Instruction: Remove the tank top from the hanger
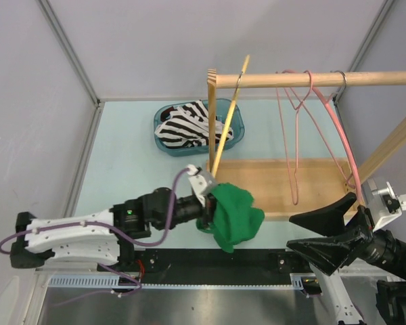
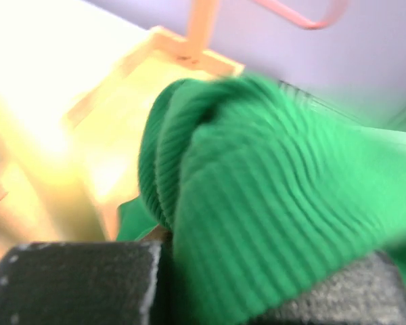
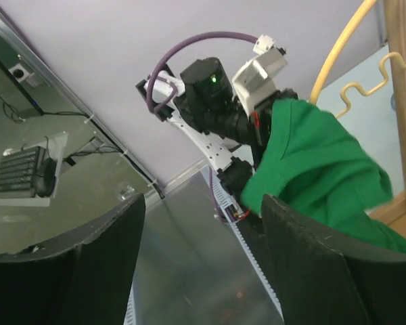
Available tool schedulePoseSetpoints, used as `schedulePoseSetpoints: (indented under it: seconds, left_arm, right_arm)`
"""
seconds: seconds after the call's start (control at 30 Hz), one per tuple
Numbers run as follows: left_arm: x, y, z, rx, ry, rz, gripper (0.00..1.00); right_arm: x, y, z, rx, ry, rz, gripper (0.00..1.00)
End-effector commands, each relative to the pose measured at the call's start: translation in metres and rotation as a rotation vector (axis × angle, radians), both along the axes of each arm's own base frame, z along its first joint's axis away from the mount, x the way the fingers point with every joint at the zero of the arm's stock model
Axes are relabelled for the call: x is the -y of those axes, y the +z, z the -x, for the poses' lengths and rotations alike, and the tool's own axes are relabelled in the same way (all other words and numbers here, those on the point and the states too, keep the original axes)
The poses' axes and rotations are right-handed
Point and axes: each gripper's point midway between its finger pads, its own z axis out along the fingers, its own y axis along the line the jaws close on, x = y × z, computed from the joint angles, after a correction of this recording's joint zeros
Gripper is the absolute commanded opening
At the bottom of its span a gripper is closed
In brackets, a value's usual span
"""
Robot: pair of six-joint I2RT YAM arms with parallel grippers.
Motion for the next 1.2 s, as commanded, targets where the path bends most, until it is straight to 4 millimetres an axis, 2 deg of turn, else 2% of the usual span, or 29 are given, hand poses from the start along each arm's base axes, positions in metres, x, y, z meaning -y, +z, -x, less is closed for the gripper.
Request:
schedulePoseSetpoints:
  seconds: [0.0, 0.07, 0.1, 0.13, 0.2, 0.23, 0.27, 0.33, 0.37, 0.43, 0.67, 0.83, 0.9, 0.97, 1.0, 1.03, 1.1, 1.13, 1.17]
  left_arm:
    - [-0.047, -0.012, -0.006, -0.106, 0.048, -0.025, 0.0]
    - [-0.065, -0.025, -0.014, -0.127, 0.106, -0.076, 0.0]
    - [-0.076, -0.021, -0.017, -0.135, 0.135, -0.068, 0.03]
    - [-0.085, -0.024, -0.026, -0.147, 0.195, -0.08, 0.04]
    - [-0.107, -0.029, -0.038, -0.197, 0.282, -0.099, 0.04]
    - [-0.112, -0.03, -0.04, -0.208, 0.298, -0.096, 0.03]
    - [-0.114, -0.038, -0.04, -0.228, 0.299, -0.096, 0.02]
    - [-0.115, -0.039, -0.034, -0.233, 0.264, -0.069, 0.01]
    - [-0.114, -0.048, -0.029, -0.244, 0.241, -0.082, 0.01]
    - [-0.123, -0.053, -0.03, -0.254, 0.27, -0.1, 0.01]
    - [-0.147, -0.056, -0.049, -0.239, 0.395, -0.159, 0.0]
    - [-0.174, -0.066, -0.068, -0.258, 0.539, -0.179, 0.0]
    - [-0.18, -0.062, -0.075, -0.253, 0.567, -0.169, 0.0]
    - [-0.189, -0.049, -0.089, -0.235, 0.621, -0.157, 0.0]
    - [-0.188, -0.05, -0.098, -0.245, 0.638, -0.176, 0.0]
    - [-0.195, -0.03, -0.11, -0.251, 0.676, -0.132, 0.0]
    - [-0.192, -0.021, -0.129, -0.294, 0.681, -0.115, 0.0]
    - [-0.19, 0.006, -0.139, -0.292, 0.644, -0.038, 0.0]
    - [-0.188, 0.014, -0.151, -0.297, 0.637, -0.023, 0.0]
  right_arm:
    - [0.01, -0.013, 0.0, 0.013, -0.08, 0.07, 0.76]
    - [0.018, -0.016, -0.005, 0.031, -0.132, 0.092, 0.77]
    - [0.022, -0.02, -0.004, 0.014, -0.153, 0.097, 0.77]
    - [0.03, -0.019, -0.011, 0.018, -0.222, 0.093, 0.77]
    - [0.039, -0.022, -0.01, 0.006, -0.247, 0.081, 0.77]
    - [0.046, -0.021, -0.016, 0.004, -0.297, 0.068, 0.77]
    - [0.051, -0.021, -0.01, 0.002, -0.283, 0.046, 0.77]
    - [0.059, -0.02, -0.015, -0.004, -0.32, 0.025, 0.76]
    - [0.063, -0.019, -0.013, -0.006, -0.323, 0.012, 0.76]
    - [0.07, -0.02, -0.013, -0.013, -0.339, 0.003, 0.77]
    - [0.081, -0.025, -0.015, -0.034, -0.358, 0.003, 0.76]
    - [0.084, -0.027, -0.015, -0.037, -0.372, 0.005, 0.77]
    - [0.085, -0.03, -0.015, -0.044, -0.375, 0.012, 0.77]
    - [0.085, -0.031, -0.016, -0.045, -0.373, 0.02, 0.77]
    - [0.085, -0.032, -0.017, -0.048, -0.378, 0.021, 0.76]
    - [0.085, -0.032, -0.018, -0.048, -0.378, 0.023, 0.77]
    - [0.086, -0.03, -0.017, -0.042, -0.378, 0.02, 0.77]
    - [0.086, -0.03, -0.017, -0.045, -0.378, 0.02, 0.77]
    - [0.087, -0.029, -0.016, -0.045, -0.378, 0.018, 0.77]
